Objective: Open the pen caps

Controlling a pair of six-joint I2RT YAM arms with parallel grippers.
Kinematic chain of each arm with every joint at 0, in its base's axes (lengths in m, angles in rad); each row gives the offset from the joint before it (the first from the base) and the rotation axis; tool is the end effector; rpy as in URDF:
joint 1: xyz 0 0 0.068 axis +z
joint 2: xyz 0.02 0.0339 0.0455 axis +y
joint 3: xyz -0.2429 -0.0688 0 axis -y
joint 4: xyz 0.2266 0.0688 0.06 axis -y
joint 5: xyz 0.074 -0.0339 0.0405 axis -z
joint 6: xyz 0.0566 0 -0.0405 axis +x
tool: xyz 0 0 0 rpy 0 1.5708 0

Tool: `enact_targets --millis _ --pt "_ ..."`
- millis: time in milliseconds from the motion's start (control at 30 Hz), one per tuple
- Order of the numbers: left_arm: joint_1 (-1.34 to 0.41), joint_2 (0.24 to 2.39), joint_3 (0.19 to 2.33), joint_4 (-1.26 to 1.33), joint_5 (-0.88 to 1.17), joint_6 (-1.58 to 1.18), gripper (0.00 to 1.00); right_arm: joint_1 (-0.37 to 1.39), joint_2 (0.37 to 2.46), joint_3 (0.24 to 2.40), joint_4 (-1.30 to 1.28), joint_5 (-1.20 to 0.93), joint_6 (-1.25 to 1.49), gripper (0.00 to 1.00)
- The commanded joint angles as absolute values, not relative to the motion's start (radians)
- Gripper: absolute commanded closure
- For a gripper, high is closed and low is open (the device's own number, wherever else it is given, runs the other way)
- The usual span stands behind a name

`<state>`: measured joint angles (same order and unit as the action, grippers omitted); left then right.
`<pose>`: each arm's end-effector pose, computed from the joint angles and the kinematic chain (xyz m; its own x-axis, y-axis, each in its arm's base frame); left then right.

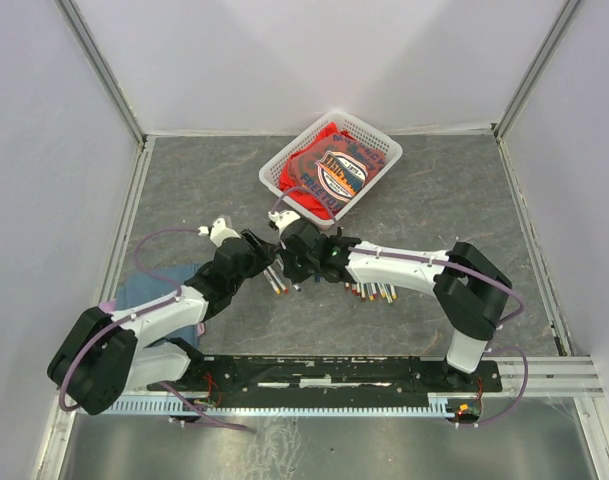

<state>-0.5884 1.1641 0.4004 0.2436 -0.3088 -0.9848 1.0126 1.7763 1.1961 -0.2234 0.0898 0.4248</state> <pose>0.2093 -0.1189 0.1596 -0.4864 -0.6297 -0.6057 -0.1733 0.7490 -0.6395 0.2069 0.3217 0.1834 -0.6820 -0.3172 -0.6590 -0.5825 0.7804 0.2273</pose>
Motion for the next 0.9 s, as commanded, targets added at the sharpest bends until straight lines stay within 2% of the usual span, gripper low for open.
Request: enact_targets --millis 0,267,600,700,867 --pt "-0.57 1.18 0.428 0.322 -0.258 -1.041 0.42 1.018 1.717 1.177 -0.164 0.063 0.433 0.99" --pt "-0.548 1.195 0.404 0.376 -0.211 -1.072 0.53 1.017 1.702 1.162 -0.154 0.047 0.433 0.99" --pt "-0.531 1.221 0.396 0.409 -0.156 -1.079 0.59 1.016 1.696 1.158 -0.143 0.05 0.43 0.99" --pt "-0.528 1.222 0.393 0.42 -0.147 -1.082 0.65 1.017 1.699 1.157 -0.144 0.048 0.429 0.99" --pt "-0.525 1.22 0.388 0.427 -0.14 -1.081 0.83 1.016 1.695 1.15 -0.143 0.062 0.427 0.99"
